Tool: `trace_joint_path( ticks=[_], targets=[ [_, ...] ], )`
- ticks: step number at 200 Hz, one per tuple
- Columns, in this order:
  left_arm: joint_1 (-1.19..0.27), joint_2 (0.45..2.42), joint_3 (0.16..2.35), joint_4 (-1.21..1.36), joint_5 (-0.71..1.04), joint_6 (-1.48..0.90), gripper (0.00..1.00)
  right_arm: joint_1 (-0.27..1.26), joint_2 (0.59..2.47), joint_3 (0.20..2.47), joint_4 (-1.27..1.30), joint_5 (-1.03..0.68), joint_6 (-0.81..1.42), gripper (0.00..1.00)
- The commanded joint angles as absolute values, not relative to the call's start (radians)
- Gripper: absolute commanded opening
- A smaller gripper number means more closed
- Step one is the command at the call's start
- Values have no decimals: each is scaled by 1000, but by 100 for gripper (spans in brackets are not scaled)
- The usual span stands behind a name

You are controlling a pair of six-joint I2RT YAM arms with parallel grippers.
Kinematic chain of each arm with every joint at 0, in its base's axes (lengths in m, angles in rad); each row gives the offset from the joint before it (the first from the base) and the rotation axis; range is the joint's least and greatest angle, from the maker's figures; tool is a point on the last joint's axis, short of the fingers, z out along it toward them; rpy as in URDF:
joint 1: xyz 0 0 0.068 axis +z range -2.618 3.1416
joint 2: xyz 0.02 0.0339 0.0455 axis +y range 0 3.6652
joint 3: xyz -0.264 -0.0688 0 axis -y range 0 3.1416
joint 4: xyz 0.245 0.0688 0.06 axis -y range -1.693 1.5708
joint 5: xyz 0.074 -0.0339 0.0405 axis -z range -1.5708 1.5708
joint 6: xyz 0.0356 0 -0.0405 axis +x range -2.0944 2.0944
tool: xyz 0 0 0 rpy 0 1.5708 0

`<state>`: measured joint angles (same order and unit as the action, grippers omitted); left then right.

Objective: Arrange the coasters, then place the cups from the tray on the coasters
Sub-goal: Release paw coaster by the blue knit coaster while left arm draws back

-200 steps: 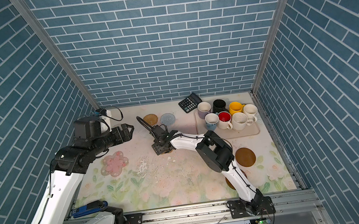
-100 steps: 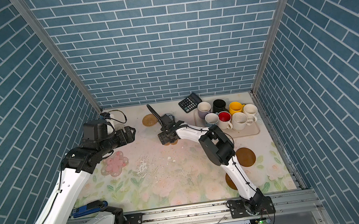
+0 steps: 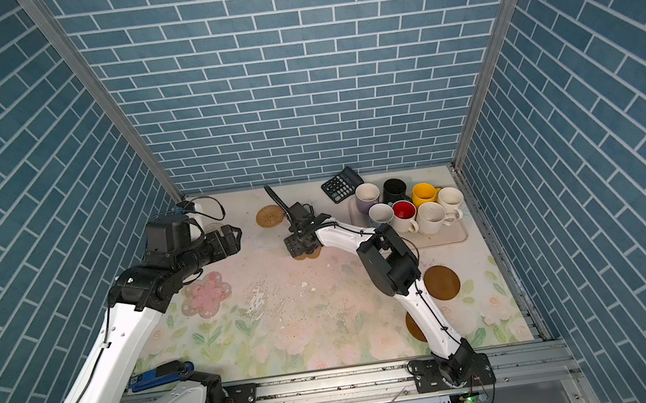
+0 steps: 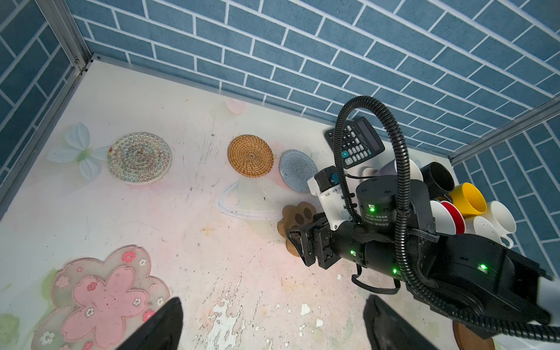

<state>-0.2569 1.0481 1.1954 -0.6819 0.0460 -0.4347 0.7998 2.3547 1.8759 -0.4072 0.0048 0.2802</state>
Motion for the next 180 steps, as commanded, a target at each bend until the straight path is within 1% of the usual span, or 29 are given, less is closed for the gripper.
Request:
trace_joint_path(
  ticks=[1, 33, 64, 94, 132, 155, 180],
  targets=[
    [-249, 1045, 1193, -683, 41, -437, 95, 785, 2393, 1862, -471, -6, 282, 83],
    [-244, 1043, 1230, -722, 28, -437, 95, 785, 2338, 1856, -466, -15, 277, 86],
    [-235, 1041, 1304, -807, 16, -435, 95, 787, 2285, 1868, -487, -14, 265, 88],
    [-227, 1021, 1357, -898, -50, -427, 95, 796, 2200, 1860, -489, -26, 263, 89],
    [-196, 1072, 1417, -960, 17, -464, 94, 832, 2051, 1845, -518, -17, 228, 90],
    [-193, 1118, 1450, -975, 21, -477, 94, 841, 1933, 1755, -491, -24, 231, 90],
    [-180, 1196, 1491, -982, 15, -470, 92, 841, 1749, 1559, -401, -20, 242, 90]
  ],
)
